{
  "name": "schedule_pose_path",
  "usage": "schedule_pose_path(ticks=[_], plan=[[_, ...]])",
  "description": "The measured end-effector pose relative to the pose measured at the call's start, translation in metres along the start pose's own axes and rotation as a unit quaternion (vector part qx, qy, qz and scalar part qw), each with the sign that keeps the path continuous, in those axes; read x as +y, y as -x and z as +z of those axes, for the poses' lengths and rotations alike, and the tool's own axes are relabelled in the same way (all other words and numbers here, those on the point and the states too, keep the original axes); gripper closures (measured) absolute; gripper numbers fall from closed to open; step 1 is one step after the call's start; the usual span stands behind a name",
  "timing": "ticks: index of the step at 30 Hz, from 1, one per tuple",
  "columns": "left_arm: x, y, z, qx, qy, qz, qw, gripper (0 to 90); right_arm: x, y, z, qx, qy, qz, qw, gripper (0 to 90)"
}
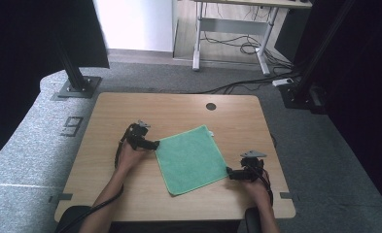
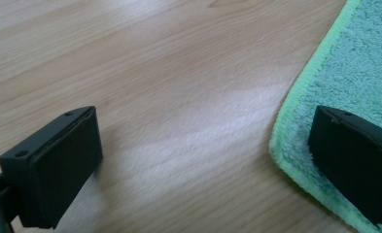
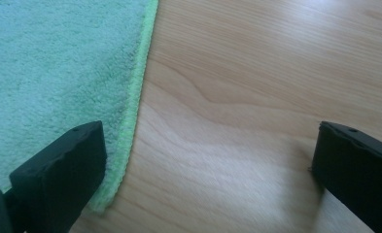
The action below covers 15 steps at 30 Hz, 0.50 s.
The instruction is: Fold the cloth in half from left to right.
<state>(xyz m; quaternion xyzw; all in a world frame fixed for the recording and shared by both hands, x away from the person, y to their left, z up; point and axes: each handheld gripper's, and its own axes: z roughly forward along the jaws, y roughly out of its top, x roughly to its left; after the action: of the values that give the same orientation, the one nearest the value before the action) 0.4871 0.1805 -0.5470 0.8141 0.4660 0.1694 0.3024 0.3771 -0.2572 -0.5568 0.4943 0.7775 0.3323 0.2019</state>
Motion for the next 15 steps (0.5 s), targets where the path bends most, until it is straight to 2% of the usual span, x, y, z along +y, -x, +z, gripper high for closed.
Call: schedule_pose_path(ticks=[8,15], plan=[[-0.02,-0.021,-0.017,0.009,0.003,-0.013,0.9999,0.0,0.015,-0.014,0.016,0.021,0.0,-0.021,0.9996,0.0],[-0.024,-0.022,-0.019,0.01,0.007,-0.016,0.9998,0.0,0.018,-0.016,0.018,0.026,0.0,-0.025,0.9993,0.0]])
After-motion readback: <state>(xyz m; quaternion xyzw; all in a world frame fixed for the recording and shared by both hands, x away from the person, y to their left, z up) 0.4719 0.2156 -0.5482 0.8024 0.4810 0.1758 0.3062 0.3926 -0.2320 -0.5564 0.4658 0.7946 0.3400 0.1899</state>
